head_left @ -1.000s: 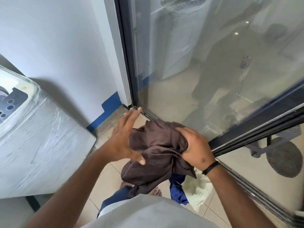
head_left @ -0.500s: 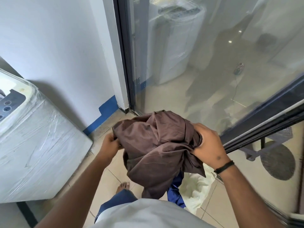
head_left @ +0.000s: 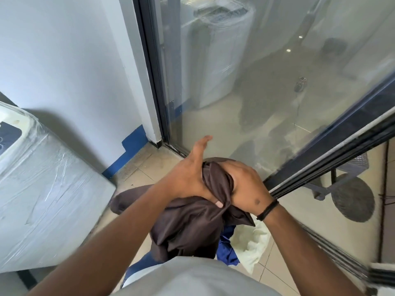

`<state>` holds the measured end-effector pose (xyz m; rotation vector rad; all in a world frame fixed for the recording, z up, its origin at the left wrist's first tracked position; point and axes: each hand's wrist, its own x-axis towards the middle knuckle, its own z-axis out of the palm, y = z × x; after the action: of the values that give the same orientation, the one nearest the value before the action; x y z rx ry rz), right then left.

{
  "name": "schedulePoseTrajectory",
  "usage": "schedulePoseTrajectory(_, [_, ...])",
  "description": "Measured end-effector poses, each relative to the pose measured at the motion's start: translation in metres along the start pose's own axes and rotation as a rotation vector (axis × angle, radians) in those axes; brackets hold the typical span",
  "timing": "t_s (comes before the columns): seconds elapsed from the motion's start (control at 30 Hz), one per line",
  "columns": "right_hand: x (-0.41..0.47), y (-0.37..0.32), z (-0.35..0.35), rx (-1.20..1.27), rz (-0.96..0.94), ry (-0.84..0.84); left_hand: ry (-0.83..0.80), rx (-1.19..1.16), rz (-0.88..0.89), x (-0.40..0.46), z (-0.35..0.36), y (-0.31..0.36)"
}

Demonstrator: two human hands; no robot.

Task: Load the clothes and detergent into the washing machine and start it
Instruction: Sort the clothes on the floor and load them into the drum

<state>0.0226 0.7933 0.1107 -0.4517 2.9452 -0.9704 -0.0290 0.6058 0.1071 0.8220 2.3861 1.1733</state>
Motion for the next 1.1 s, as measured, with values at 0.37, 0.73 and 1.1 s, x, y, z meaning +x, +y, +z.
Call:
schedulePoseTrajectory(0.37, [-0.009, -0.01, -0.006, -0.099, 0.035, -0.241, -0.034, 0.083, -0.013, -0.011, 0.012, -0.018])
schedulePoseTrajectory(0.73, [0.004, -0.036, -0.012, -0.029, 0.056, -0.308, 0.131, 0.331, 0.148, -0.029, 0.009, 0.007])
schedulePoseTrajectory(1.1, [0.014, -0.036, 0.017, -0.108, 0.04, -0.115, 0.115, 0.329, 0.113, -0.035, -0.018, 0.007])
